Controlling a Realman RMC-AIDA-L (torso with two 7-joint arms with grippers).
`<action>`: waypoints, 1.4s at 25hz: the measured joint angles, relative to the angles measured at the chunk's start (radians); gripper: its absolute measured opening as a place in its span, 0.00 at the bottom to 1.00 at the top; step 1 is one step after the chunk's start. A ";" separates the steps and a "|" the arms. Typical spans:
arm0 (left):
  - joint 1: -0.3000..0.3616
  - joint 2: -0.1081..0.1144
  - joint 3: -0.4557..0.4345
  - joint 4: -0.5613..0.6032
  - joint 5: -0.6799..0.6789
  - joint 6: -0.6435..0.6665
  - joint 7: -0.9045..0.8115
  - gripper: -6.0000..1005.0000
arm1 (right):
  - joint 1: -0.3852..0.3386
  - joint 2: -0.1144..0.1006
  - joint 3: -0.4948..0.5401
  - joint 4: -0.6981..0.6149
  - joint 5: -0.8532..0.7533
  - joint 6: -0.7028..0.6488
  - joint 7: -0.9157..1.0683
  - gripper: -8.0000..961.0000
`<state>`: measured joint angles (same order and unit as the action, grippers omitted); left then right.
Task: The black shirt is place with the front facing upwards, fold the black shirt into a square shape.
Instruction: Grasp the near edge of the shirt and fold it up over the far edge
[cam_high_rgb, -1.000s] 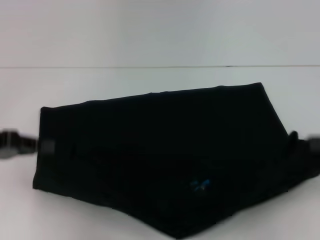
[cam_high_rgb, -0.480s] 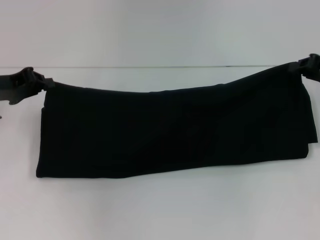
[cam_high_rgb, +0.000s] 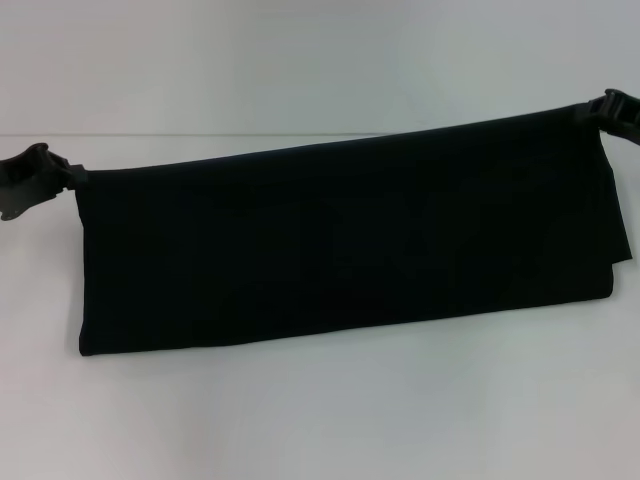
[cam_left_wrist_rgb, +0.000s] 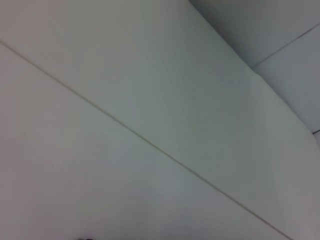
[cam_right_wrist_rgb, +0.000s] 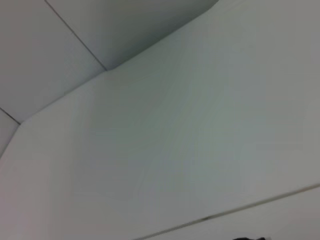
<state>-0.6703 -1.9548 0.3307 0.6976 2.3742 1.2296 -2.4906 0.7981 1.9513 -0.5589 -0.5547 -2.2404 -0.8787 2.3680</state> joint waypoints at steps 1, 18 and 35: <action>0.002 0.000 0.000 0.000 0.000 -0.004 -0.004 0.01 | 0.002 -0.001 -0.004 0.000 0.005 0.006 -0.001 0.08; -0.013 0.002 0.008 0.005 0.000 -0.051 -0.025 0.01 | 0.041 0.005 -0.099 0.047 0.005 0.166 0.007 0.08; -0.023 -0.003 0.008 0.009 0.001 -0.084 -0.041 0.01 | 0.090 0.012 -0.145 0.051 0.007 0.209 0.020 0.08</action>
<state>-0.6936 -1.9580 0.3390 0.7069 2.3753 1.1452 -2.5313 0.8876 1.9628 -0.7038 -0.5038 -2.2333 -0.6700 2.3884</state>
